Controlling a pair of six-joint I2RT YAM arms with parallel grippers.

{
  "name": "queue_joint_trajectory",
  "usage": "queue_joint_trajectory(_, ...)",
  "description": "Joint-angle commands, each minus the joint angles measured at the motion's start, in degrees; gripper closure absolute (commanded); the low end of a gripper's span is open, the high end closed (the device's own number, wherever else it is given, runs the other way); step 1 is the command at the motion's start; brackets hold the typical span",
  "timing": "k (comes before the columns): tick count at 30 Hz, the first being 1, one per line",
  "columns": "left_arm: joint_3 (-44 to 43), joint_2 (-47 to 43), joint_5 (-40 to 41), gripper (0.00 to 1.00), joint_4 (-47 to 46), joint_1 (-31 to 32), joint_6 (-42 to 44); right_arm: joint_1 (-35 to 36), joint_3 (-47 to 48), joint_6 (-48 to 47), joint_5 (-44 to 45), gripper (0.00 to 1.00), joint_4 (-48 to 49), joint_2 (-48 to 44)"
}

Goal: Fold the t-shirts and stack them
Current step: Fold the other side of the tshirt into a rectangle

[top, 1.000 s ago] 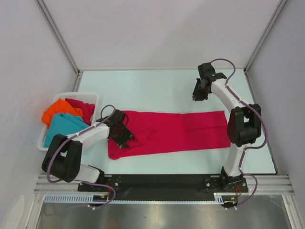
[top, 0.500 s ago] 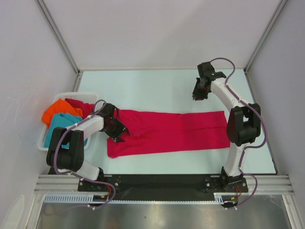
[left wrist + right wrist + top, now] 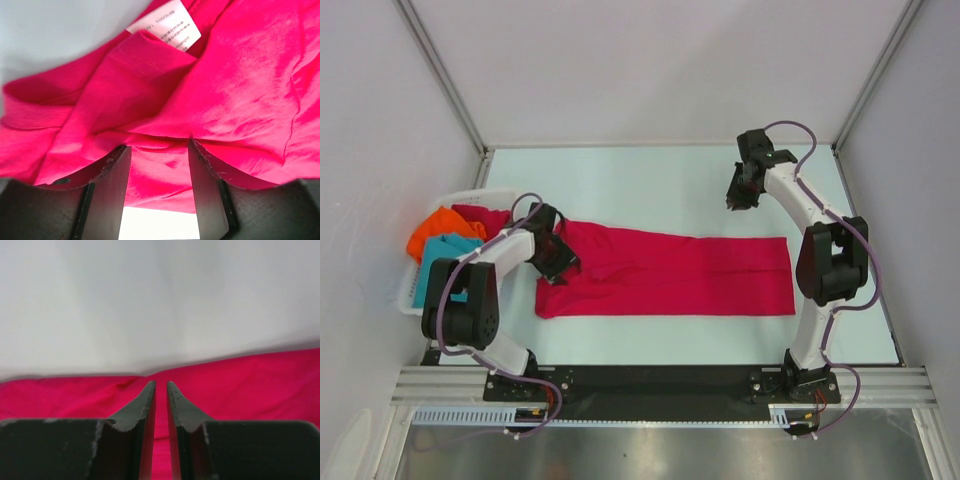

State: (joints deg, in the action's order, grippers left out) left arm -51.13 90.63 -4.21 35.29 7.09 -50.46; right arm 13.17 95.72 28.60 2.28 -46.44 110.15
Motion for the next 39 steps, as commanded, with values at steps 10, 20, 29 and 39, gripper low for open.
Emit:
queue_joint_trajectory(10,-3.27,-0.01,4.73,0.45,-1.80,-2.00,3.96,0.37,3.86,-0.56,0.09,0.80,-0.94,-1.16)
queue_joint_trajectory(20,5.60,-6.51,0.16,0.44,-7.51,7.38,5.46,1.86,2.72,0.14,-0.09,0.80,0.11,-1.08)
queue_joint_trajectory(29,0.97,-9.59,9.81,0.42,-4.36,22.16,7.82,4.94,4.38,0.84,-0.53,0.80,0.21,1.30)
queue_joint_trajectory(39,-3.36,-9.94,24.51,0.40,6.81,23.49,7.40,5.64,4.30,0.32,-1.14,0.80,0.12,2.08)
